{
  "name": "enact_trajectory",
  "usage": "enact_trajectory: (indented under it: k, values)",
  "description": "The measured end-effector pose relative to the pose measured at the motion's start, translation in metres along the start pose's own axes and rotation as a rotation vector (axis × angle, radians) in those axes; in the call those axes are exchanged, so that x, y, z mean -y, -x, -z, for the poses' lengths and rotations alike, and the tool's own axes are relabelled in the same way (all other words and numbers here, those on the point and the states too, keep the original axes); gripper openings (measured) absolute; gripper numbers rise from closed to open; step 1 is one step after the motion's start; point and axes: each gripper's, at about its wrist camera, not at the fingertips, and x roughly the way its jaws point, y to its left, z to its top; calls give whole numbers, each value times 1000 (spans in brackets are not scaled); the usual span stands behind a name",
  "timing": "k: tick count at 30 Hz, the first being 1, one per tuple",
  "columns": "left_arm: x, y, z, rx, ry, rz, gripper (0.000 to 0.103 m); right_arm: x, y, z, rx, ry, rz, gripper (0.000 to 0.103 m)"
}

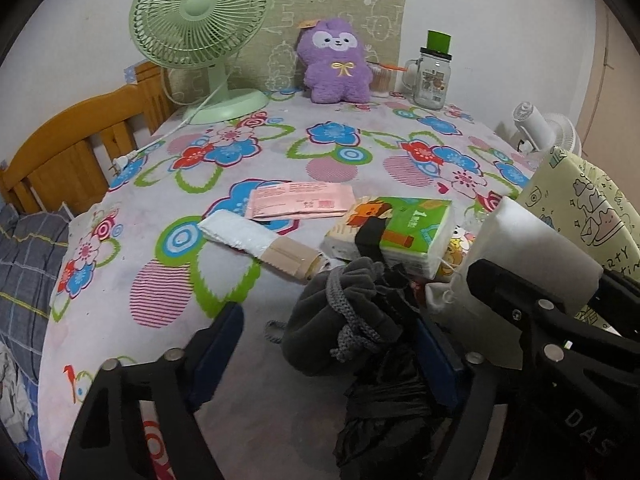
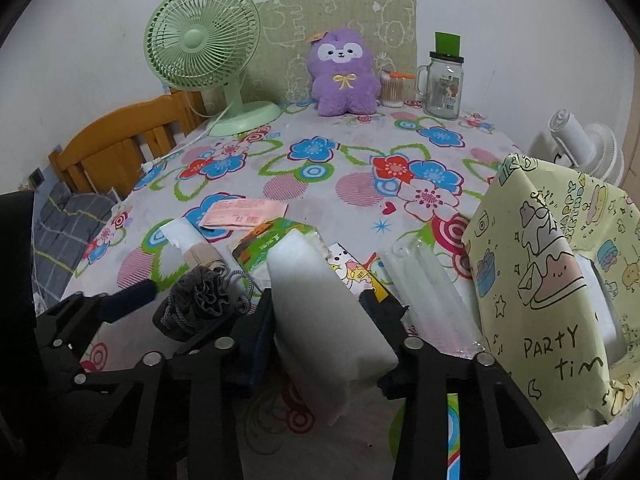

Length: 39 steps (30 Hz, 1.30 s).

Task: Organize soft objects
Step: 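Close the right tool on the white pad while the left tool grasps the grey knit item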

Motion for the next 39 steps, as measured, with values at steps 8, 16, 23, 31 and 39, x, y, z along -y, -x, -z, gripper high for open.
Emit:
enact_trajectory:
  k: [8, 16, 23, 31, 39]
  values:
    - [5, -2, -2, -15, -6, 64, 50, 2, 1, 0, -3, -12, -15, 36]
    - [9, 10, -2, 9, -20, 53, 49, 2, 16, 1, 27, -3, -11, 28]
    - [14, 27, -3, 42, -28, 43, 49, 2, 35, 1, 62, 14, 7, 22]
    - [20, 47, -5, 83, -22, 33, 49, 7, 62, -1, 116, 12, 20, 21]
    - [29, 70, -11, 128, -30, 32, 49, 13, 85, -5, 158, 7, 23, 21]
